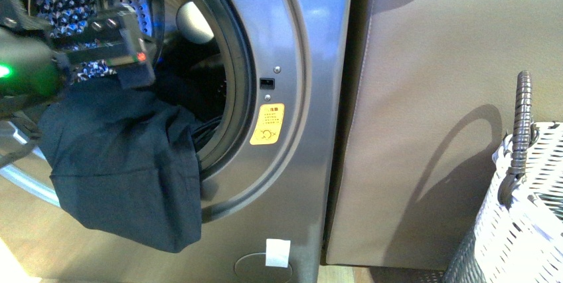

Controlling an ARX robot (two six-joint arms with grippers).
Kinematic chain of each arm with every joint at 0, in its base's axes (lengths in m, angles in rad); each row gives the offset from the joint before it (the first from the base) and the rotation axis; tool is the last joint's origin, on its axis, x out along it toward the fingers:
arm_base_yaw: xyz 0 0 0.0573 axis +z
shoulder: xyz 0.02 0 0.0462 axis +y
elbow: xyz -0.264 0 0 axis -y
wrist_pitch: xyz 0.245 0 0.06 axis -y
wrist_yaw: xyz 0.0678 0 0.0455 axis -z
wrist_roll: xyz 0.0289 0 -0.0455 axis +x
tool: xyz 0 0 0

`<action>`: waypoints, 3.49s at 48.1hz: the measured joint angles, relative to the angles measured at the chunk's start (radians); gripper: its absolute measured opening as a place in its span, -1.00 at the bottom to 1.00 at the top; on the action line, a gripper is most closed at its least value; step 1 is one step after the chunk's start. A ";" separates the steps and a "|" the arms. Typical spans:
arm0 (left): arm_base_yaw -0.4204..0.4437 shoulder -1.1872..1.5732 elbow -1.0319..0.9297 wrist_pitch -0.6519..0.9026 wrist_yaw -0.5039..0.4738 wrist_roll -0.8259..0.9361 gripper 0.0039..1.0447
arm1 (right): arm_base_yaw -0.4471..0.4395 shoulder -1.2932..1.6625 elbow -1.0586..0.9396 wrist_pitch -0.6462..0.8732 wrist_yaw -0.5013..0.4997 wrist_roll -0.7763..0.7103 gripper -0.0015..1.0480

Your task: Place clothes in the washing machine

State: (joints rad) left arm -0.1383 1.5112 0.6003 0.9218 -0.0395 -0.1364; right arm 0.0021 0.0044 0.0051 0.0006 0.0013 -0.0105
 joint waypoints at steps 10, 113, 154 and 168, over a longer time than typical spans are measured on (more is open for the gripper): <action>-0.016 -0.073 -0.032 -0.019 0.011 -0.008 0.88 | 0.000 0.000 0.000 0.000 0.000 0.000 -0.95; 0.093 -0.973 -0.195 -0.781 0.025 0.129 -0.55 | 0.000 0.000 0.000 0.000 0.000 0.000 -0.95; 0.137 -1.286 -0.541 -0.754 0.039 0.129 -0.94 | 0.000 0.000 0.000 0.000 0.000 0.000 -0.95; 0.137 -1.455 -0.579 -0.908 0.039 0.129 -0.94 | 0.000 0.000 0.000 0.000 0.000 0.000 -0.95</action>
State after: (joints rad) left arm -0.0017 0.0559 0.0212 0.0139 -0.0002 -0.0071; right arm 0.0021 0.0044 0.0051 0.0006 0.0017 -0.0105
